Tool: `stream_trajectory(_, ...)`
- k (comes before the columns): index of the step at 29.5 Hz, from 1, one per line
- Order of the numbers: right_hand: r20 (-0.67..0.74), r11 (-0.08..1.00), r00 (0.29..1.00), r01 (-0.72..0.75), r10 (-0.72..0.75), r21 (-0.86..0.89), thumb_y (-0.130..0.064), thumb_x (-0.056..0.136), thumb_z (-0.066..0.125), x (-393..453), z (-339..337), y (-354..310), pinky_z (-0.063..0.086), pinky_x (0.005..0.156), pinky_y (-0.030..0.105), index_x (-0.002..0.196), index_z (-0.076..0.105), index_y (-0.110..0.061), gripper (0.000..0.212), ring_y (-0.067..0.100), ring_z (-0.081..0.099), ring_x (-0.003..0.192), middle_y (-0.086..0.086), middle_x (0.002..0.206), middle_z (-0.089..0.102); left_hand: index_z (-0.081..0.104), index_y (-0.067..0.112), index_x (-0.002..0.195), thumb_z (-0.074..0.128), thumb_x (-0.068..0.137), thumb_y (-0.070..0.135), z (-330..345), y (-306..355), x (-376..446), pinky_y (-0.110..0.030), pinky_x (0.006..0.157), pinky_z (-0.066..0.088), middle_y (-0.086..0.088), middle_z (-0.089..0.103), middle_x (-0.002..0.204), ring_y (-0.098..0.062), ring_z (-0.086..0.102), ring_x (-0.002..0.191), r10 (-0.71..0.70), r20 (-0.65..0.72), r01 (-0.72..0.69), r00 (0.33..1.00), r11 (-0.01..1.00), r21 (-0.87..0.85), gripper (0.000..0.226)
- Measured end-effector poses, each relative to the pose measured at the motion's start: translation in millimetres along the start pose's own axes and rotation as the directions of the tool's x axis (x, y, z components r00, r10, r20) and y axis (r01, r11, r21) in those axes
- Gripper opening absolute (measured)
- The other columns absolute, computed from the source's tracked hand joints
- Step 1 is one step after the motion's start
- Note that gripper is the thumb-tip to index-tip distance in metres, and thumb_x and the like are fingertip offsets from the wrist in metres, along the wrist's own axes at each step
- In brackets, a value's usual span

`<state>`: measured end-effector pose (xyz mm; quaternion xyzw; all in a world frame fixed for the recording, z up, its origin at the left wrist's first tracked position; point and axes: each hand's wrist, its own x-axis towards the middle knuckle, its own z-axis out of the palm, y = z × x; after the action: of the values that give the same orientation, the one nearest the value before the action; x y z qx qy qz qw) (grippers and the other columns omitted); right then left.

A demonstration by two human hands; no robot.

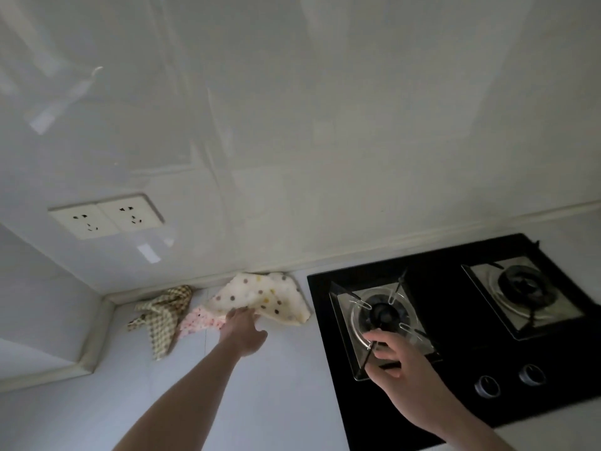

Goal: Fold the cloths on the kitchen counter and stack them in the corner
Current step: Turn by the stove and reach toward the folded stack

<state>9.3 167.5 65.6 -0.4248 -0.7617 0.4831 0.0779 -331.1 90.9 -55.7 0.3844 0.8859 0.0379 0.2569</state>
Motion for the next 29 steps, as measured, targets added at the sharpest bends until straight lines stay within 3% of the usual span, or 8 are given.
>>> stream_trajectory(5,0.026,1.000,1.000,-0.008,0.009,-0.014,-0.029,0.096,0.067,4.0,-1.6,-4.8,0.046,0.096,0.018,0.136,0.049,-0.042,0.046,0.003,0.053,0.125,-0.022,0.127,0.050,0.078,0.028,0.109,0.073,0.089,0.030,-34.1,25.6,-39.5,-0.033,0.102,0.048,0.008,0.073,0.118,-0.016,0.062,0.117,0.120,-0.456,-0.249,0.882,0.940,-0.234,0.020)
stream_trajectory(9,0.081,0.999,0.996,0.039,-0.038,-0.012,-0.031,0.092,0.071,10.0,-0.7,-7.3,0.049,0.092,0.017,0.139,0.049,-0.040,0.052,0.000,0.052,0.125,-0.019,0.142,0.050,0.075,0.028,0.089,0.076,0.088,0.019,-59.4,46.8,-102.1,-0.021,0.083,0.050,0.019,0.071,0.096,-0.002,0.065,0.093,0.184,-0.540,-0.426,0.821,0.828,-0.364,0.010)
stream_trajectory(14,0.224,0.995,0.969,0.100,-0.103,0.024,-0.044,0.079,0.081,9.4,0.9,-7.4,0.053,0.090,0.021,0.144,0.043,-0.041,0.075,-0.005,0.054,0.118,-0.029,0.139,0.048,0.067,0.022,0.089,0.069,0.093,0.013,-69.4,84.5,-188.0,-0.026,0.065,0.056,0.009,0.071,0.090,-0.015,0.070,0.080,0.141,-0.389,-0.379,0.911,0.659,-0.650,0.010)
stream_trajectory(18,0.366,0.992,0.923,0.115,-0.124,0.045,-0.057,0.072,0.081,6.6,-0.7,1.6,0.055,0.096,0.029,0.140,0.044,-0.045,0.078,-0.002,0.061,0.112,-0.024,0.126,0.059,0.064,0.027,0.109,0.070,0.095,0.022,-54.4,106.3,-230.6,-0.032,0.069,0.057,0.007,0.067,0.103,-0.022,0.069,0.081,0.106,-0.318,-0.308,0.942,0.647,-0.697,0.016)
stream_trajectory(21,0.442,0.991,0.887,0.119,-0.131,0.055,-0.053,0.073,0.081,4.6,-7.3,19.8,0.055,0.099,0.033,0.133,0.055,-0.040,0.067,0.001,0.064,0.109,-0.018,0.118,0.067,0.063,0.031,0.116,0.070,0.095,0.020,-32.4,124.2,-255.0,-0.029,0.071,0.058,0.007,0.067,0.106,-0.016,0.070,0.083,0.083,-0.247,-0.241,0.966,0.644,-0.726,0.025)
stream_trajectory(23,0.469,0.990,0.871,0.127,-0.144,0.067,-0.041,0.073,0.084,2.4,-13.0,28.1,0.058,0.095,0.033,0.124,0.061,-0.039,0.056,0.002,0.066,0.105,-0.016,0.114,0.070,0.062,0.033,0.120,0.072,0.094,0.018,-20.3,130.9,-267.0,-0.029,0.073,0.059,0.011,0.066,0.107,-0.012,0.068,0.083,0.087,-0.208,-0.210,0.974,0.683,-0.699,0.032)
stream_trajectory(26,0.454,0.981,0.872,0.138,-0.185,0.134,-0.020,0.076,0.083,-6.3,-23.7,32.6,0.056,0.083,0.018,0.126,0.061,-0.039,0.058,-0.005,0.065,0.102,-0.016,0.115,0.068,0.055,0.042,0.128,0.074,0.088,0.017,-7.4,125.0,-282.4,-0.036,0.079,0.061,0.022,0.062,0.118,-0.016,0.067,0.085,0.027,-0.070,-0.064,0.997,0.803,-0.593,0.051)
stream_trajectory(29,0.432,0.969,0.870,0.181,-0.239,0.170,-0.012,0.075,0.080,-14.7,-37.2,27.4,0.055,0.092,0.025,0.127,0.056,-0.053,0.070,0.005,0.065,0.114,-0.006,0.125,0.067,0.048,0.050,0.133,0.076,0.084,0.012,-2.8,113.0,-298.2,-0.036,0.088,0.060,0.025,0.060,0.127,-0.012,0.067,0.087,-0.002,0.114,0.062,0.993,0.846,-0.529,0.068)
